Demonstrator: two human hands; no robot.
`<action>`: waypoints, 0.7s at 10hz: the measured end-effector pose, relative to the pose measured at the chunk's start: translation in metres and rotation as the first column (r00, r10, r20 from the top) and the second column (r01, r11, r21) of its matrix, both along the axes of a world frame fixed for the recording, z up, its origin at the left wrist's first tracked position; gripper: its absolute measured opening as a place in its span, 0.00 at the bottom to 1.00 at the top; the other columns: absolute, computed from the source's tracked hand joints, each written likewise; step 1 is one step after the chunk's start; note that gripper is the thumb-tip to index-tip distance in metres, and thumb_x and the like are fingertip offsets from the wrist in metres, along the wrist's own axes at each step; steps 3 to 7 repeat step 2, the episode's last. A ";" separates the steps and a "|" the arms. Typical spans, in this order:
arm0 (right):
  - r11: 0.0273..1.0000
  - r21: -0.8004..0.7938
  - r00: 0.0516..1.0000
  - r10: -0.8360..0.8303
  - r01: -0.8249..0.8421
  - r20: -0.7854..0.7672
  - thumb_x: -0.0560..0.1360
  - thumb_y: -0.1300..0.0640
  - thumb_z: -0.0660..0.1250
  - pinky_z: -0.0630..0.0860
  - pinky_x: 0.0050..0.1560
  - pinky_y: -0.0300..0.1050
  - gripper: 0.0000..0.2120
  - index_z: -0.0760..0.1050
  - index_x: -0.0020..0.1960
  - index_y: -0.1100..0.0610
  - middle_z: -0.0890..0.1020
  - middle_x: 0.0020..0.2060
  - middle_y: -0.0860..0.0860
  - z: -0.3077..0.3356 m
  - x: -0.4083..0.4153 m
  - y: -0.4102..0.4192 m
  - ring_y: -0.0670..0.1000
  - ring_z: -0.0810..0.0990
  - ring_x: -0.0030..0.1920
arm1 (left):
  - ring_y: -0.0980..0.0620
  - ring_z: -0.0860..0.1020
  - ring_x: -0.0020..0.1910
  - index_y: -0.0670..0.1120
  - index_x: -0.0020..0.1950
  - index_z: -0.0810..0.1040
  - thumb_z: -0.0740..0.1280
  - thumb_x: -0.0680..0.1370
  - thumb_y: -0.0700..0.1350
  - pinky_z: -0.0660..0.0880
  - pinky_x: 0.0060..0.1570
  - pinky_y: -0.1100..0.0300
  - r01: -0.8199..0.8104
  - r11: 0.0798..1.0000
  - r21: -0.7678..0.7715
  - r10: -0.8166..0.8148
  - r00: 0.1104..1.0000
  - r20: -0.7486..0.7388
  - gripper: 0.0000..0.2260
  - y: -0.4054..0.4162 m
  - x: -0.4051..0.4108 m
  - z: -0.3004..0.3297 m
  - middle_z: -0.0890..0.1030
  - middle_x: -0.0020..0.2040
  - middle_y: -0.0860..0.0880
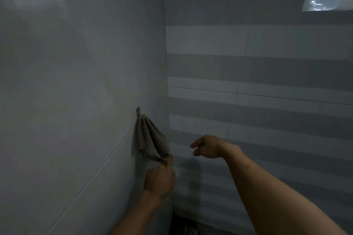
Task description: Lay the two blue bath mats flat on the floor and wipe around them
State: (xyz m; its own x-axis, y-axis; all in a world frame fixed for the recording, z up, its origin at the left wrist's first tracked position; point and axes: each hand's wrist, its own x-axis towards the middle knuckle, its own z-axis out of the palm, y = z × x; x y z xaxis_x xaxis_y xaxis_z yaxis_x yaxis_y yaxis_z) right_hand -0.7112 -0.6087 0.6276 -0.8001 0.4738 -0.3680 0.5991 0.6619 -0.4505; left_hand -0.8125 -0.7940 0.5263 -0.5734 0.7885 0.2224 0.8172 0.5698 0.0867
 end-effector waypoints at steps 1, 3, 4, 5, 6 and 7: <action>0.986 -0.054 0.986 -0.158 0.160 0.046 0.77 0.50 0.69 0.66 0.69 0.46 0.20 0.75 0.69 0.47 0.76 0.68 0.50 -0.026 0.055 0.017 0.52 0.73 0.69 | 0.40 0.80 0.55 0.46 0.78 0.54 0.55 0.80 0.47 0.75 0.50 0.50 0.054 0.997 -0.054 -0.052 0.998 0.034 0.27 0.026 0.005 -0.006 0.78 0.62 0.44; 0.922 -0.083 0.926 -0.374 0.377 0.054 0.78 0.52 0.67 0.69 0.64 0.42 0.17 0.78 0.66 0.50 0.79 0.64 0.50 -0.076 0.127 0.008 0.52 0.76 0.66 | 0.40 0.79 0.56 0.46 0.74 0.61 0.57 0.78 0.47 0.75 0.51 0.51 0.080 0.982 -0.170 -0.054 0.987 0.151 0.24 0.032 0.013 -0.028 0.78 0.61 0.43; 0.922 -0.083 0.926 -0.374 0.377 0.054 0.78 0.52 0.67 0.69 0.64 0.42 0.17 0.78 0.66 0.50 0.79 0.64 0.50 -0.076 0.127 0.008 0.52 0.76 0.66 | 0.40 0.79 0.56 0.46 0.74 0.61 0.57 0.78 0.47 0.75 0.51 0.51 0.080 0.982 -0.170 -0.054 0.987 0.151 0.24 0.032 0.013 -0.028 0.78 0.61 0.43; 0.922 -0.083 0.926 -0.374 0.377 0.054 0.78 0.52 0.67 0.69 0.64 0.42 0.17 0.78 0.66 0.50 0.79 0.64 0.50 -0.076 0.127 0.008 0.52 0.76 0.66 | 0.40 0.79 0.56 0.46 0.74 0.61 0.57 0.78 0.47 0.75 0.51 0.51 0.080 0.982 -0.170 -0.054 0.987 0.151 0.24 0.032 0.013 -0.028 0.78 0.61 0.43; 0.922 -0.083 0.926 -0.374 0.377 0.054 0.78 0.52 0.67 0.69 0.64 0.42 0.17 0.78 0.66 0.50 0.79 0.64 0.50 -0.076 0.127 0.008 0.52 0.76 0.66 | 0.40 0.79 0.56 0.46 0.74 0.61 0.57 0.78 0.47 0.75 0.51 0.51 0.080 0.982 -0.170 -0.054 0.987 0.151 0.24 0.032 0.013 -0.028 0.78 0.61 0.43; 0.922 -0.083 0.926 -0.374 0.377 0.054 0.78 0.52 0.67 0.69 0.64 0.42 0.17 0.78 0.66 0.50 0.79 0.64 0.50 -0.076 0.127 0.008 0.52 0.76 0.66 | 0.40 0.79 0.56 0.46 0.74 0.61 0.57 0.78 0.47 0.75 0.51 0.51 0.080 0.982 -0.170 -0.054 0.987 0.151 0.24 0.032 0.013 -0.028 0.78 0.61 0.43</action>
